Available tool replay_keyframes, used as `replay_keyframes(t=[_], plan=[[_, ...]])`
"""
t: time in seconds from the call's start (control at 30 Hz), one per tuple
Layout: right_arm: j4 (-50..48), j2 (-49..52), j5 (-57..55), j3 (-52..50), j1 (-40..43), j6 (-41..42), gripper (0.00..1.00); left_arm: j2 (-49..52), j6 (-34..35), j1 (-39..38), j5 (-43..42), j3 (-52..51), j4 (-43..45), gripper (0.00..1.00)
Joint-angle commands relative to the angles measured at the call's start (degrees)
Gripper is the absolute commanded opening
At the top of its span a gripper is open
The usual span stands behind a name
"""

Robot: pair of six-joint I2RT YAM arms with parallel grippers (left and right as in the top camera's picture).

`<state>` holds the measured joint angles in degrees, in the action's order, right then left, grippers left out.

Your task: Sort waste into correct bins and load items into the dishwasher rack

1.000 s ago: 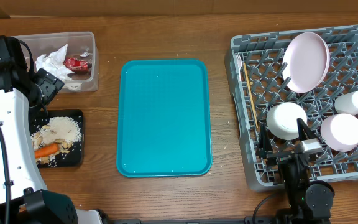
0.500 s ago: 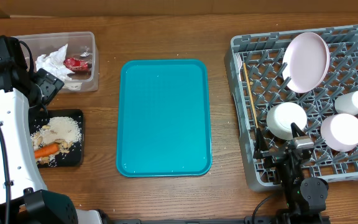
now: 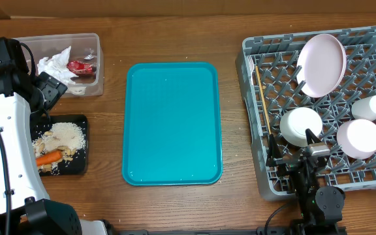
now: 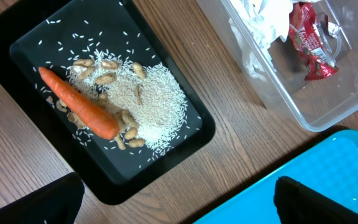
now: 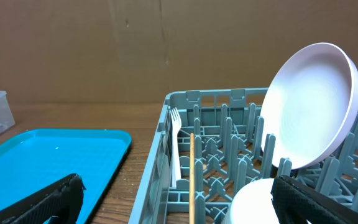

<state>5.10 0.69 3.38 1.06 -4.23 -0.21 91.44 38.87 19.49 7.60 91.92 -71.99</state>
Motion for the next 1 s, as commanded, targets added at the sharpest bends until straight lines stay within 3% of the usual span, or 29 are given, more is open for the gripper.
replay_keyframes(t=[0.0, 0.57, 0.97], plan=[[-0.5, -0.5, -0.8, -0.6, -0.3, 0.2, 1.00, 0.1, -0.3, -0.4, 0.7, 1.1, 0.1, 1.00], [-0.5, -0.5, -0.8, -0.6, -0.3, 0.2, 1.00, -0.1, -0.3, -0.4, 0.7, 1.1, 0.1, 1.00], [-0.5, -0.5, -0.8, -0.6, -0.3, 0.2, 1.00, -11.2, -0.3, -3.6, 0.7, -0.7, 0.3, 1.00]])
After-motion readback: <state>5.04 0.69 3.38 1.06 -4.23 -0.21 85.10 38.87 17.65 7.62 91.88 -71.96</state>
